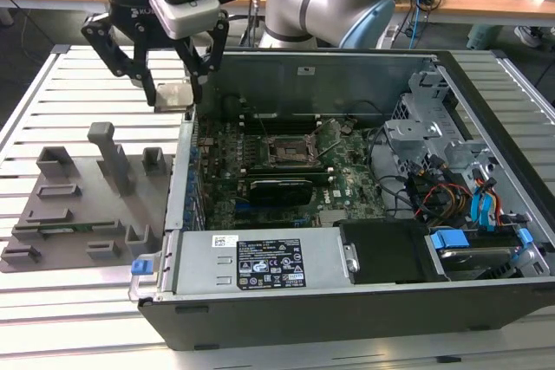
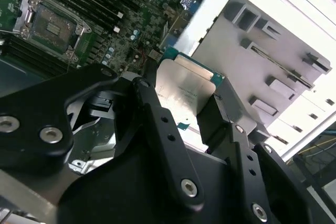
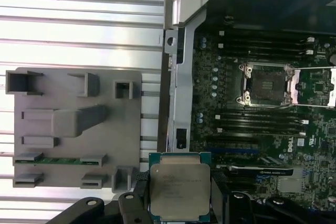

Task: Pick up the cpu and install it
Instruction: 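Pick up the cpu and move it towards the insertion slot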

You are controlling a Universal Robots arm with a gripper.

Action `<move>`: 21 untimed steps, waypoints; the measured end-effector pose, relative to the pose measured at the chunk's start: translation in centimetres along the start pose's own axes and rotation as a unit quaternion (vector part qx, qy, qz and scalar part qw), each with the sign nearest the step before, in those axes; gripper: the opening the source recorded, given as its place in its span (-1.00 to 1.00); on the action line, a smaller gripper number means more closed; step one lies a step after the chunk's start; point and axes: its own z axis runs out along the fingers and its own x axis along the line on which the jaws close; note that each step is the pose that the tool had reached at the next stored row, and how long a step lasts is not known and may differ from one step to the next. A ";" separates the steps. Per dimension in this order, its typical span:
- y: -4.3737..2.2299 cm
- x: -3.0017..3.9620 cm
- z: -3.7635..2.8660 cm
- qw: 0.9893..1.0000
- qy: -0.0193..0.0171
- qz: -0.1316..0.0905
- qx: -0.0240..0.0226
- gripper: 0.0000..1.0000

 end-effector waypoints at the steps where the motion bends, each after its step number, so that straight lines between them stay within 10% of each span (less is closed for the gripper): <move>1: -0.01 -0.19 0.03 1.000 0.000 0.000 0.000 0.09; 21: -0.11 -2.92 1.18 1.000 0.001 0.000 0.000 0.09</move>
